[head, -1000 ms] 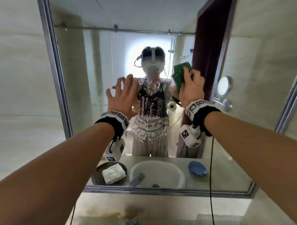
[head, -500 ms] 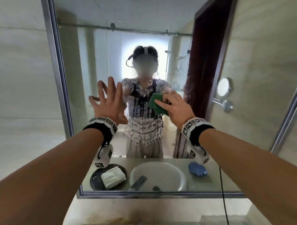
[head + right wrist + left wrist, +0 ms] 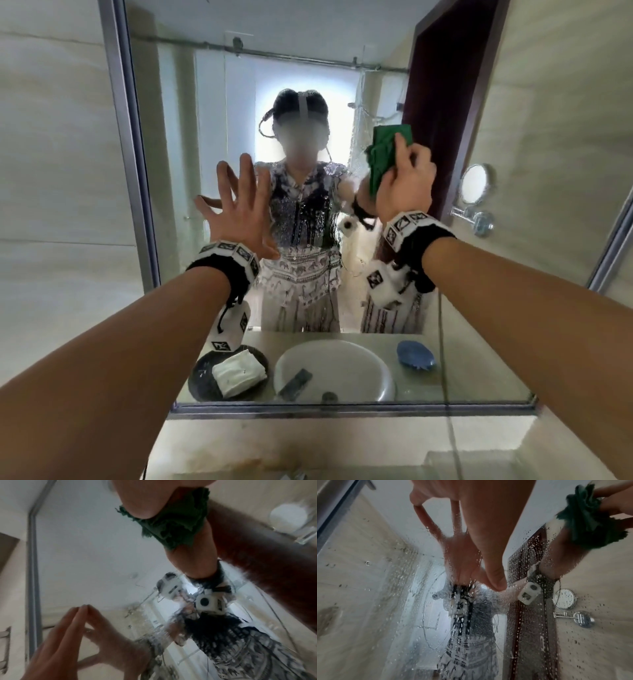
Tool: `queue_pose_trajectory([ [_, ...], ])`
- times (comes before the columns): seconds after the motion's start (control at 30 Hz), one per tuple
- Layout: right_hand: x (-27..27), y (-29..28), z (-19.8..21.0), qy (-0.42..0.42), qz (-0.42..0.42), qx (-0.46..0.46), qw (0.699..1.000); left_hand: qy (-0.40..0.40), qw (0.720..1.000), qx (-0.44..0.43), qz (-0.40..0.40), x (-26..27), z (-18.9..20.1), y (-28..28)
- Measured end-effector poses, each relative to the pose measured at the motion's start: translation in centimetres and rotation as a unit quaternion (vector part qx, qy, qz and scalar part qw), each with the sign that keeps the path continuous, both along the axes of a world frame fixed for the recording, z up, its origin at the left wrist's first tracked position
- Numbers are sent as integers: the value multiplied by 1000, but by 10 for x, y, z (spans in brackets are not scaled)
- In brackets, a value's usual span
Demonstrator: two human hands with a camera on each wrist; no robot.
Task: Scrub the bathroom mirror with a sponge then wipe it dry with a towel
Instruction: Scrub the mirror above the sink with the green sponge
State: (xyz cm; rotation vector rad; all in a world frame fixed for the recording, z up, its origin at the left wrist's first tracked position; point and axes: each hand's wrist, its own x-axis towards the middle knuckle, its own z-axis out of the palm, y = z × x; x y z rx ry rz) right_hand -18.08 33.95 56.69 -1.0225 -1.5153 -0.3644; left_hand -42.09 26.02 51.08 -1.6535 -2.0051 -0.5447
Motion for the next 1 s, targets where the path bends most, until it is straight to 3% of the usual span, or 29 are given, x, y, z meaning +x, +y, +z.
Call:
queue_pose_trajectory([
  [0.07,-11,-2,1,16,-10,-11,1000,-2,1000,-1,-3,0,0,0],
  [0.17,-22,-7,-18,-103,39,15,994,-1,1000,-6,-3,0,0,0],
  [0.27,-25,-7,-44,-338,79,82,934,0,1000,0,-2,0,-1,-1],
  [0.4,-25,6,-99,-486,63,74,869,0,1000,1,-4,-1,-1,0],
  [0.43,-29,15,-109,-526,98,94,840,0,1000,2,-3,-2,-1,0],
  [0.47,-35,32,-112,-533,202,136,810,0,1000,4,-3,-2,-1,0],
  [0.5,-36,45,-116,-463,345,126,807,0,1000,5,-4,-3,-2,0],
  [0.53,-36,54,-114,-404,478,84,775,0,1000,6,-5,-3,-2,0],
  [0.57,-36,56,-108,-422,499,89,752,1,1000,7,-5,-3,-3,1],
  [0.6,-33,50,-99,-469,380,164,780,2,1000,8,-5,-4,-3,2],
  [0.63,-34,39,-91,-553,234,203,774,0,1000,8,-6,-4,-2,2],
  [0.67,-31,24,-83,-556,107,163,808,-3,1000,6,-8,-4,-3,3],
  [0.7,-30,16,-72,-496,62,138,855,-4,1000,5,-10,-5,-2,3],
  [0.77,-32,8,-45,-330,75,123,933,-4,1000,3,-10,-4,-3,3],
  [0.83,-41,9,-19,-185,52,117,974,-4,1000,3,-6,-2,-3,2],
  [0.9,-47,6,-3,-99,23,102,990,4,1000,1,1,-2,-4,1],
  [1.0,-54,3,-9,-98,6,86,991,10,1000,4,13,-2,-3,0],
])
